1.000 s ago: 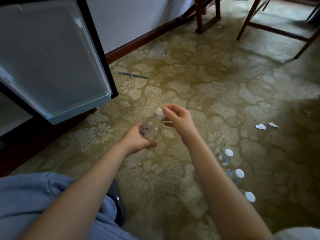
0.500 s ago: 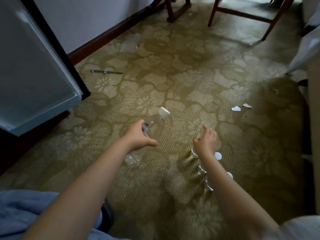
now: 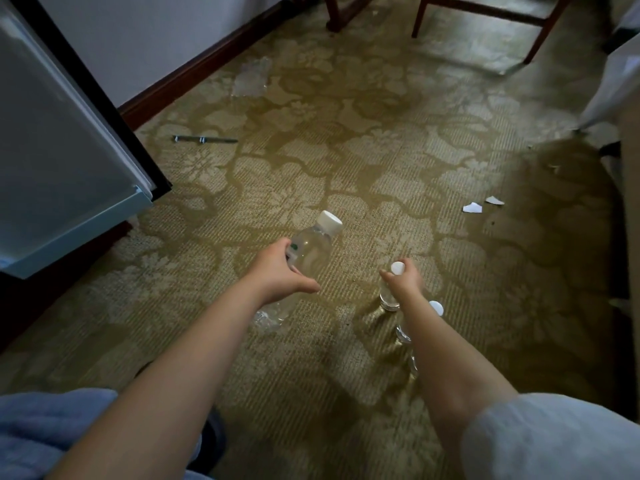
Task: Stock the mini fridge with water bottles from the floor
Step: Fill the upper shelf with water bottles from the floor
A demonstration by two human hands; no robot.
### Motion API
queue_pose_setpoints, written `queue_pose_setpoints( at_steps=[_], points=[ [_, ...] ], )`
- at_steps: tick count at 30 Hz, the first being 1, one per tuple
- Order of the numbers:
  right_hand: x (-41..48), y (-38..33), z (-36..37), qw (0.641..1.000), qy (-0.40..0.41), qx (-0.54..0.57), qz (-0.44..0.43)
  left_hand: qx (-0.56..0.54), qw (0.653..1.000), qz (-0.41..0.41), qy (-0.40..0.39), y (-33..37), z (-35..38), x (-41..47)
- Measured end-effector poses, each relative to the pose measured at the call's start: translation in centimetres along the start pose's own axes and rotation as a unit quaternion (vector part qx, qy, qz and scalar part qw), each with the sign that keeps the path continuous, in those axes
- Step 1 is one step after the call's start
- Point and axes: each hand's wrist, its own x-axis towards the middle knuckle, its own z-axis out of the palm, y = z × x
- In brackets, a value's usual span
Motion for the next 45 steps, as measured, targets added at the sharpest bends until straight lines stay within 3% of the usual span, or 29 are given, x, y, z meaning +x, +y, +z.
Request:
queue_pose_setpoints(
  at_steps=[8, 12, 23, 28, 35, 40, 45],
  points=[
    [0.8, 0.3, 1.5, 1.0, -0.002, 0.01, 0.021, -0.014, 0.999, -0.024, 0.031, -1.6, -1.2, -0.1],
    [0.4, -1.4, 2.5, 0.993, -0.012, 0.118, 0.014, -0.038, 0.997, -0.028, 0.058, -2.1, -2.3, -0.8],
    [-11.1, -13.9, 10.1, 0.942, -0.184, 0.216, -0.179, -0.155, 0.967, -0.022, 0.199, -4.9, -10.1, -5.7],
    [-19.8, -20.5, 11.9, 0.899, -0.246, 0.251, -0.26, -0.233, 0.916, -0.034, 0.324, -7.9, -14.3, -10.0],
    [-31.2, -27.5, 16.3, 0.841, -0.337, 0.207, -0.368, -0.343, 0.798, -0.004, 0.496, -10.4, -21.1, -16.6],
    [-37.7, -30.4, 20.2, 0.812, -0.364, 0.157, -0.428, -0.327, 0.77, 0.021, 0.547, -13.3, -25.6, -22.4],
    [-43.4, -32.2, 24.1, 0.787, -0.406, 0.109, -0.452, -0.326, 0.739, -0.05, 0.587, -19.8, -27.9, -26.7]
  ],
)
